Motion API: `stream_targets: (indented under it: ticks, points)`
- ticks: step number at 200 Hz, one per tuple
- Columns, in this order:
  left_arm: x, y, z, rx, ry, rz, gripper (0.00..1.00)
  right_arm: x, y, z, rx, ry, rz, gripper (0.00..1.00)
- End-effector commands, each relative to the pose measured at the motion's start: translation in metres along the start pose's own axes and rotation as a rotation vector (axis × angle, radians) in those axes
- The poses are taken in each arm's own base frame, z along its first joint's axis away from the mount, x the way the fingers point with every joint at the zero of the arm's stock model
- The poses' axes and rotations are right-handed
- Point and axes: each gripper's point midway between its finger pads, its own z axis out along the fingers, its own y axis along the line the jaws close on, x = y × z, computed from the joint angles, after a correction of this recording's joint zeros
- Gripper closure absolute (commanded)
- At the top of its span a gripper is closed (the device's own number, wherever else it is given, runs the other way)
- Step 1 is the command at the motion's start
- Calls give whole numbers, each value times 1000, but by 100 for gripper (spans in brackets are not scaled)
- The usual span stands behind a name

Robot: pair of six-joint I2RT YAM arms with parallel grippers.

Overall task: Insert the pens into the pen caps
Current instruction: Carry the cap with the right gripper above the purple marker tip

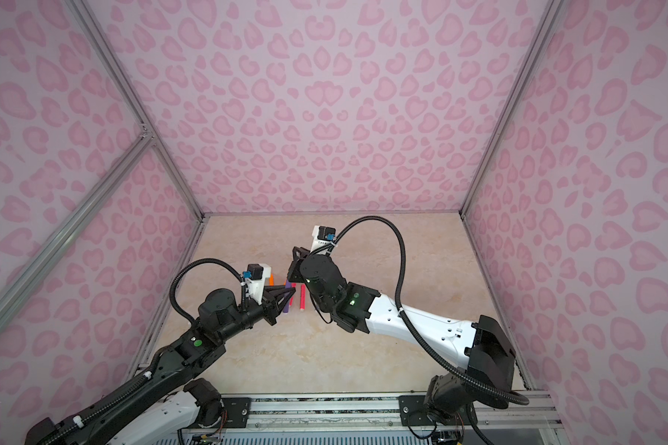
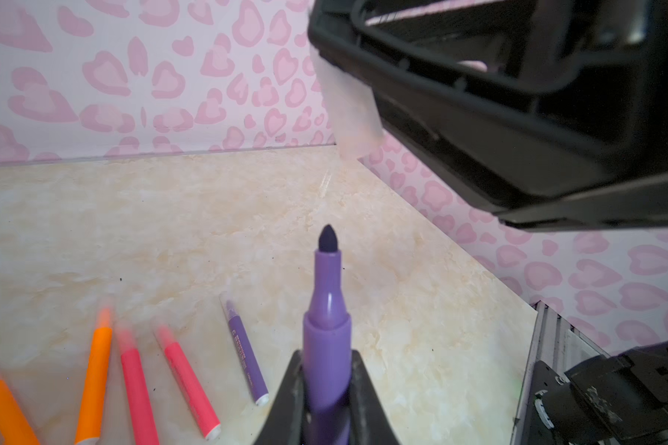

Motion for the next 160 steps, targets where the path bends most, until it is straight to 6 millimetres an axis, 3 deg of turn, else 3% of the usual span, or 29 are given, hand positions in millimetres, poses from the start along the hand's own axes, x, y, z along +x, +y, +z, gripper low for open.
stream_targets:
  ticks: [1, 160]
  points:
    - [-4, 4, 0, -22, -20, 6, 97, -4, 5, 3, -13, -34, 47, 100]
    - [-5, 15, -2, -90, -27, -5, 97, 37, 6, 27, 25, 43, 27, 100]
